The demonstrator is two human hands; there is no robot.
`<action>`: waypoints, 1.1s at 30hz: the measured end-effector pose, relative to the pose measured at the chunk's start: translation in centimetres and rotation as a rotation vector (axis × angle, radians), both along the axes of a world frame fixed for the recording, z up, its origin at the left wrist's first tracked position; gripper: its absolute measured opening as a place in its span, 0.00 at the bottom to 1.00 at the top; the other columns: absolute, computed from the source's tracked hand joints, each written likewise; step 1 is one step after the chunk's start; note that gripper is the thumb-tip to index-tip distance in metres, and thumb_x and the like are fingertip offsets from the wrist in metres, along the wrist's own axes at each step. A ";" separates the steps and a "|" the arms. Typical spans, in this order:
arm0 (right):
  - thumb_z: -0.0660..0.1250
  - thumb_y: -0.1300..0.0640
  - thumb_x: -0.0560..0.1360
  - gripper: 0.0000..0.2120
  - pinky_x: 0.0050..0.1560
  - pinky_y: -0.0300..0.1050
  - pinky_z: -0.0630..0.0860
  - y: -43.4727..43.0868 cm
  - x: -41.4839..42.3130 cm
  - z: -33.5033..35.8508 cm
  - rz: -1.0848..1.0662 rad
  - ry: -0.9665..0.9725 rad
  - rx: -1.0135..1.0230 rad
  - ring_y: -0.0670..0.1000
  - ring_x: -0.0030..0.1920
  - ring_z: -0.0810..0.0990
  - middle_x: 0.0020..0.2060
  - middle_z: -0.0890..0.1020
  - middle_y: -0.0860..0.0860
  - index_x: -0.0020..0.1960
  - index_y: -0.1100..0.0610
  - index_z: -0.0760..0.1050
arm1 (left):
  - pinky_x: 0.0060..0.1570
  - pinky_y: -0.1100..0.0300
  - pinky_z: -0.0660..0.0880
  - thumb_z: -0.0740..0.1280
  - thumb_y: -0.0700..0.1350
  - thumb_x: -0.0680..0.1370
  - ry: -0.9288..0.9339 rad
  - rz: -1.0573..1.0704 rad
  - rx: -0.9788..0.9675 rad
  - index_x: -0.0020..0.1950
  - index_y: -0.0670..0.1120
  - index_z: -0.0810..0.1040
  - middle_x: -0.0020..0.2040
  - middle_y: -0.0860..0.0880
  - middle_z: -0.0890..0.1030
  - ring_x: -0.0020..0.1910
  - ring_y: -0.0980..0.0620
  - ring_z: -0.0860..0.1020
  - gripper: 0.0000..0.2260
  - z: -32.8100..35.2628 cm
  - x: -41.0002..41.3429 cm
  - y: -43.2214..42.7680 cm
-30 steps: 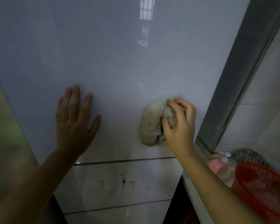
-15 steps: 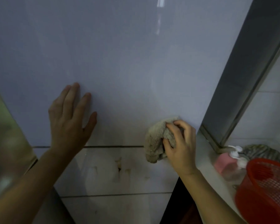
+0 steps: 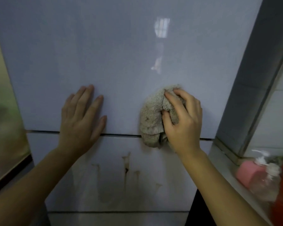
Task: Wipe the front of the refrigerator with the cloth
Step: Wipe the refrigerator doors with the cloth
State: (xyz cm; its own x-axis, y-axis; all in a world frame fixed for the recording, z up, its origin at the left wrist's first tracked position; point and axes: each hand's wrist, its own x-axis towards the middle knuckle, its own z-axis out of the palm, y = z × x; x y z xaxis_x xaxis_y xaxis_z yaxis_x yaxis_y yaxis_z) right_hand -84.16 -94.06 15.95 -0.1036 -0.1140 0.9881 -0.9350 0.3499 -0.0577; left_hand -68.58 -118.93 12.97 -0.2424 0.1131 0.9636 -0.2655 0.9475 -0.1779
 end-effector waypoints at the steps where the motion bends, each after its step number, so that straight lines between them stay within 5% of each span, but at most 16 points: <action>1: 0.71 0.62 0.75 0.22 0.65 0.49 0.71 -0.5 0.1 -0.8 -0.005 0.028 0.006 0.54 0.66 0.73 0.65 0.76 0.52 0.69 0.55 0.78 | 0.74 0.37 0.64 0.64 0.49 0.83 0.018 -0.001 -0.014 0.74 0.38 0.73 0.78 0.36 0.67 0.77 0.35 0.66 0.22 -0.6 0.0 -0.2; 14: 0.66 0.53 0.79 0.24 0.68 0.57 0.67 -3.7 0.9 -5.5 -0.144 0.163 0.002 0.58 0.70 0.70 0.70 0.74 0.55 0.74 0.55 0.72 | 0.66 0.43 0.71 0.61 0.51 0.84 0.110 0.055 -0.177 0.70 0.42 0.78 0.75 0.39 0.73 0.73 0.37 0.72 0.19 -4.5 0.9 -2.4; 20: 0.65 0.58 0.79 0.24 0.74 0.58 0.66 -5.8 4.1 -5.9 -0.149 0.120 0.060 0.58 0.72 0.70 0.73 0.74 0.55 0.75 0.56 0.72 | 0.64 0.40 0.70 0.59 0.53 0.82 0.135 0.125 0.024 0.71 0.42 0.76 0.75 0.38 0.71 0.72 0.35 0.71 0.22 -7.3 3.6 -4.4; 28: 0.60 0.54 0.80 0.26 0.75 0.52 0.62 -13.9 10.3 -5.6 -0.142 0.278 0.315 0.57 0.74 0.68 0.76 0.69 0.55 0.78 0.54 0.67 | 0.62 0.41 0.72 0.60 0.50 0.82 0.060 0.147 0.007 0.70 0.40 0.77 0.74 0.36 0.73 0.68 0.35 0.74 0.21 -9.2 6.6 -6.2; 33: 0.64 0.57 0.80 0.23 0.69 0.54 0.67 -12.6 8.7 -7.1 -0.101 0.302 0.262 0.60 0.70 0.72 0.72 0.75 0.57 0.74 0.56 0.72 | 0.67 0.40 0.71 0.58 0.51 0.82 0.022 0.124 0.019 0.72 0.40 0.75 0.76 0.36 0.70 0.73 0.36 0.71 0.23 -9.5 7.0 -6.3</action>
